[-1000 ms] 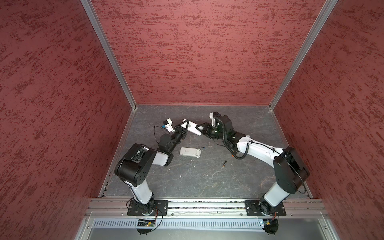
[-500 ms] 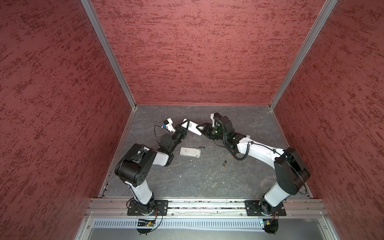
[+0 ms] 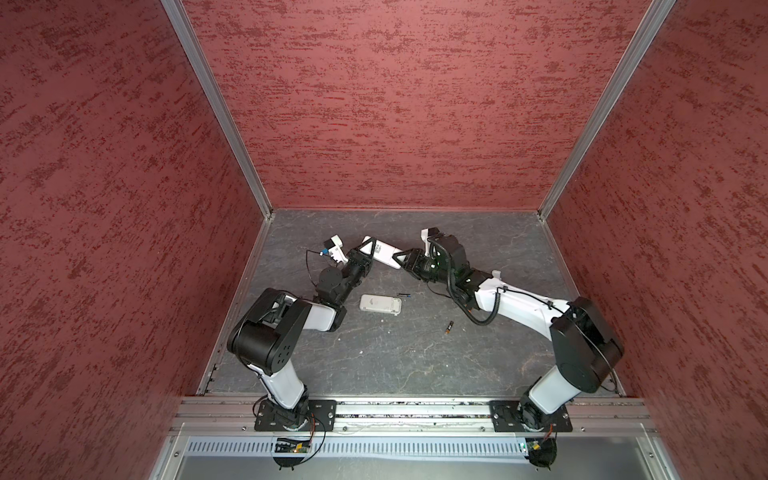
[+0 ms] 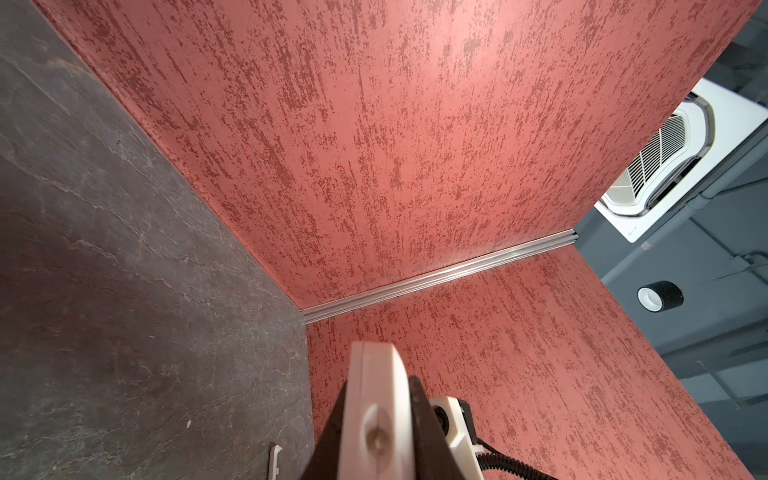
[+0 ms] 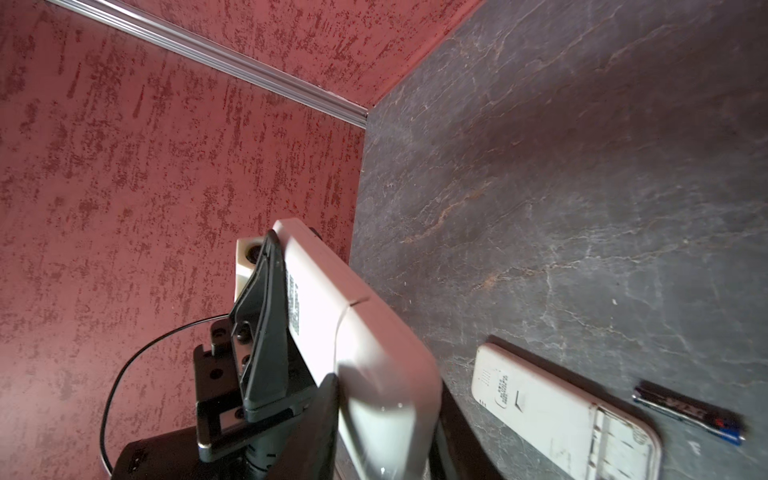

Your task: Unload the batteries from the remote control

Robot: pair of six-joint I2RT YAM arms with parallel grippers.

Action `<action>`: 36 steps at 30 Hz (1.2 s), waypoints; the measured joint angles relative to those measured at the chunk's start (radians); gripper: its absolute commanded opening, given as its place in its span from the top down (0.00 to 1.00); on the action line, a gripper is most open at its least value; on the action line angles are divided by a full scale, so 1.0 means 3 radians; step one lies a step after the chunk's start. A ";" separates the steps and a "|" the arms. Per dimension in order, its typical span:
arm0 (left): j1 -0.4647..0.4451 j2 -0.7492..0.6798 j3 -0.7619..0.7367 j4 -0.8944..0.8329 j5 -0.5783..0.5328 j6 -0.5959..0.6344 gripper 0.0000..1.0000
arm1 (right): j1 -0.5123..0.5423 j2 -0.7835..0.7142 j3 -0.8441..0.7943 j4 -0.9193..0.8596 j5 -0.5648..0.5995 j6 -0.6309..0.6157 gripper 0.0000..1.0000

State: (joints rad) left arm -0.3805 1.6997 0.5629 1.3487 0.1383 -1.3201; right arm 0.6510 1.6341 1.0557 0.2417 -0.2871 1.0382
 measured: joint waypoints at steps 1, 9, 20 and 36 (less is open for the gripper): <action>0.0004 -0.0005 0.0000 -0.0003 -0.0004 -0.0020 1.00 | 0.0000 0.0000 -0.0001 0.0009 -0.0001 0.0008 0.67; 0.0047 -0.0056 -0.0003 -0.0019 0.0033 -0.0060 1.00 | 0.0000 -0.0004 -0.0017 0.0056 0.0001 -0.0006 0.60; 0.0114 -0.0100 -0.0038 -0.0062 0.0043 -0.0061 1.00 | 0.0000 -0.0023 -0.0092 0.0107 0.0001 -0.0045 0.63; 0.0111 -0.0111 -0.0042 0.0020 0.0057 -0.0123 1.00 | 0.0000 0.0008 0.0020 0.0050 -0.0057 -0.0189 0.46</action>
State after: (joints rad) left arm -0.3473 1.6665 0.5503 1.3548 0.1555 -1.3571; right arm 0.6510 1.6363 1.0618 0.2565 -0.3042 0.9813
